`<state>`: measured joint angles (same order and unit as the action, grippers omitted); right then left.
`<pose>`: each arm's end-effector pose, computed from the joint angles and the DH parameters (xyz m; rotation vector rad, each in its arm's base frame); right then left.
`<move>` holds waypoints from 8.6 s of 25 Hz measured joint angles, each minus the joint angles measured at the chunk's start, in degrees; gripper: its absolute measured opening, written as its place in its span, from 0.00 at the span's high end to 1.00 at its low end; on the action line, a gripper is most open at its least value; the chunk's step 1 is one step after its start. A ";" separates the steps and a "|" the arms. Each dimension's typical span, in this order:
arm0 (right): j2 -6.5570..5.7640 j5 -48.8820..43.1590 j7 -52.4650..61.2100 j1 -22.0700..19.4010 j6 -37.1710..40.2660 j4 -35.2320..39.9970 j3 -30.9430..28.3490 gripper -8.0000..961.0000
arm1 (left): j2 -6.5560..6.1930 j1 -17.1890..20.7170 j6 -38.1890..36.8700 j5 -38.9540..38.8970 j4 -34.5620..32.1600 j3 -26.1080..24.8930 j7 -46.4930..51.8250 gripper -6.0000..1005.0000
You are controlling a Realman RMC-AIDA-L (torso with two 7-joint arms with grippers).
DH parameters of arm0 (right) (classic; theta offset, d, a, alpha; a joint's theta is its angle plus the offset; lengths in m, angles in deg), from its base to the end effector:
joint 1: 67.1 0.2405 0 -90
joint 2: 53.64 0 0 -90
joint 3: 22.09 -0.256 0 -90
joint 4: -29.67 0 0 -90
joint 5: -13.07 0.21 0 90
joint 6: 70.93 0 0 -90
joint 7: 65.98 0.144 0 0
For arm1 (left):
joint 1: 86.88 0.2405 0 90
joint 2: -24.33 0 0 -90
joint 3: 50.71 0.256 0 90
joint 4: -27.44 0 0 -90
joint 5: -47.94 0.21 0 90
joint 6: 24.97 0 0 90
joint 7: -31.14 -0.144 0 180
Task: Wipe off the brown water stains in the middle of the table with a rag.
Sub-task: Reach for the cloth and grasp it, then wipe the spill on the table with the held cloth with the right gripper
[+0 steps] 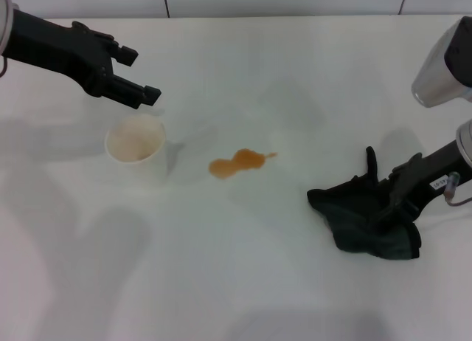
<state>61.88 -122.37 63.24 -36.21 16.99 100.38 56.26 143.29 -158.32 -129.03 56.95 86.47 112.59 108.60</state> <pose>0.2088 0.3418 -0.0005 -2.8297 0.7749 -0.3763 -0.1814 0.4031 0.0764 -2.8283 -0.4859 -0.0220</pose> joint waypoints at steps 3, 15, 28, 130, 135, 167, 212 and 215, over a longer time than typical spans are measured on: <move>-0.12 0.63 0.02 0.21 1.92 0.66 0.22 0.15 | -0.02 -0.16 0.54 0.11 -0.02 0.00 -0.01 0.14; 0.02 2.09 -0.27 0.27 2.31 0.66 2.23 0.17 | -0.09 -1.01 1.42 0.39 -0.61 0.00 -0.04 0.14; -0.13 1.59 -0.31 1.17 -1.36 -3.03 3.47 0.19 | -0.06 -1.80 3.01 1.64 -1.16 0.00 0.33 0.14; 0.62 -17.11 4.76 10.48 -35.94 3.40 49.20 0.88 | 0.05 -3.38 8.62 2.78 -5.68 0.00 0.85 0.14; 0.55 -17.57 3.43 9.19 -30.78 5.51 48.98 0.88 | 0.05 -3.58 8.68 2.96 -5.68 0.00 0.85 0.14; 0.67 -23.10 7.41 8.89 -33.87 0.73 41.62 0.90 | 0.13 -3.70 10.03 3.22 -6.56 0.00 0.94 0.14; 0.44 -31.01 6.42 -1.37 -30.21 12.28 45.20 0.91 | 0.13 -3.75 10.14 3.64 -6.48 0.00 1.37 0.14; 0.60 -30.90 6.72 -0.64 -33.82 11.19 45.72 0.91 | 0.14 -3.89 10.29 3.69 -6.74 0.00 1.37 0.14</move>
<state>62.48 -153.27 69.96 -36.85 -16.83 111.57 101.99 143.42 -162.21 -118.74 60.64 79.72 112.59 109.97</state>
